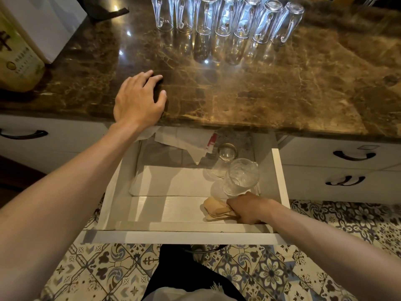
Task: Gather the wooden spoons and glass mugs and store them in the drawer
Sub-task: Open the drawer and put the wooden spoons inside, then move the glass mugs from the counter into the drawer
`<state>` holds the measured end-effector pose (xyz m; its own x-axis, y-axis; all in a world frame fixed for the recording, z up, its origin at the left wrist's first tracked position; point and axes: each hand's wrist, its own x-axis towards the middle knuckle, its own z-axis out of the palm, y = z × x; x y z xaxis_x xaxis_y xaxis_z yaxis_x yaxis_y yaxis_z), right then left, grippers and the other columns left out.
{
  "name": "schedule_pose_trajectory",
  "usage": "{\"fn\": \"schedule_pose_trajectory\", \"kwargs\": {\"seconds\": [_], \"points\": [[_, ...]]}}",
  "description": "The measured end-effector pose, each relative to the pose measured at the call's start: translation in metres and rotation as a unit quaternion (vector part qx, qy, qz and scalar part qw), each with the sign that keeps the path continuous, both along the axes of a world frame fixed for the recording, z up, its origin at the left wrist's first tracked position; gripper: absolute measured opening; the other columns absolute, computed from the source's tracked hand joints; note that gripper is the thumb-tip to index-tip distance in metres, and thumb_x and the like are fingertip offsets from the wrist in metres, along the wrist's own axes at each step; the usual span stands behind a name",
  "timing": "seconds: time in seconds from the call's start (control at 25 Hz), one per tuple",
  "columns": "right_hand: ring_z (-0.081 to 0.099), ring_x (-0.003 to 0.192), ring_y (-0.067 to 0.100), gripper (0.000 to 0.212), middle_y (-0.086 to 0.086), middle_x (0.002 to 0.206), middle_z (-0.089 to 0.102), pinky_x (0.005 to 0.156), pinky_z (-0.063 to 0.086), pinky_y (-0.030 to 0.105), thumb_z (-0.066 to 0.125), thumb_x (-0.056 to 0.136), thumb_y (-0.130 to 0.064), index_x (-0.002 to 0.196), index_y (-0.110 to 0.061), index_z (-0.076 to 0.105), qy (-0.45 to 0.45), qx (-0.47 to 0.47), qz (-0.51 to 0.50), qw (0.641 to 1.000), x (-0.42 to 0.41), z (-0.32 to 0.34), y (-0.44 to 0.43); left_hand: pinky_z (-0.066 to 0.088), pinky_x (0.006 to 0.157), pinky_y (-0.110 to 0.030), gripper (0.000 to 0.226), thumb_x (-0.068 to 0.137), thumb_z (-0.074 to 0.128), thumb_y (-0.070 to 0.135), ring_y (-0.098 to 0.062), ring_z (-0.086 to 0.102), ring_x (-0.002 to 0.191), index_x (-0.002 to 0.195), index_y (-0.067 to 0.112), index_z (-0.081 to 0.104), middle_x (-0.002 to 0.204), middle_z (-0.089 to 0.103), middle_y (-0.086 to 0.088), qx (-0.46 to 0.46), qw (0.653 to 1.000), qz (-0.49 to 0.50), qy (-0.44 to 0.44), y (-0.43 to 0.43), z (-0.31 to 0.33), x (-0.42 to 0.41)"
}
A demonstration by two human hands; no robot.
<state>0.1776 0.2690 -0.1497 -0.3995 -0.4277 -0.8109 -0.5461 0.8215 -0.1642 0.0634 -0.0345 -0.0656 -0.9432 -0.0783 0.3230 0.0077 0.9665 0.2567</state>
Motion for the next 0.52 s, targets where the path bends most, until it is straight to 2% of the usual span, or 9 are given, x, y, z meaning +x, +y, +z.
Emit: {"fn": "schedule_pose_trajectory", "kwargs": {"seconds": [0.16,0.28,0.44,0.52], "points": [[0.055,0.087,0.022,0.026,0.008,0.107,0.059,0.07,0.044,0.03,0.055,0.089,-0.036,0.104,-0.015,0.054,-0.047,-0.017,-0.056,0.997,0.002,0.007,0.01,0.021,0.115,-0.039,0.05,0.091,0.036,0.042,-0.022,0.037,0.133,0.135,0.021,0.047,0.144,0.044,-0.005,0.0,1.0,-0.003,-0.006,0.001,-0.003,0.002],[0.055,0.091,0.023,0.032,0.007,0.109,0.058,0.078,0.045,0.035,0.053,0.089,-0.039,0.11,-0.015,0.055,-0.052,-0.024,-0.065,0.996,0.004,0.016,0.013,0.018,0.115,-0.038,0.049,0.092,0.038,0.04,-0.022,0.036,0.134,0.135,0.02,0.047,0.144,0.044,-0.006,0.005,1.0,-0.003,-0.004,-0.001,-0.005,0.004],[0.053,0.083,0.023,0.03,0.008,0.103,0.061,0.076,0.045,0.036,0.049,0.09,-0.043,0.094,-0.014,0.054,-0.044,0.006,-0.053,0.998,0.005,0.039,0.005,0.018,0.115,-0.038,0.049,0.093,0.037,0.039,-0.022,0.034,0.135,0.137,0.019,0.044,0.145,0.042,-0.007,-0.002,1.0,-0.001,-0.009,-0.002,-0.005,0.004],[0.055,0.087,0.024,0.036,0.008,0.105,0.063,0.079,0.046,0.037,0.047,0.09,-0.044,0.099,-0.011,0.059,-0.063,0.042,-0.041,0.996,0.007,0.053,0.001,0.017,0.115,-0.039,0.049,0.094,0.036,0.039,-0.022,0.032,0.136,0.138,0.018,0.043,0.146,0.041,-0.007,-0.006,1.0,-0.005,-0.018,0.002,-0.007,0.006]]}}
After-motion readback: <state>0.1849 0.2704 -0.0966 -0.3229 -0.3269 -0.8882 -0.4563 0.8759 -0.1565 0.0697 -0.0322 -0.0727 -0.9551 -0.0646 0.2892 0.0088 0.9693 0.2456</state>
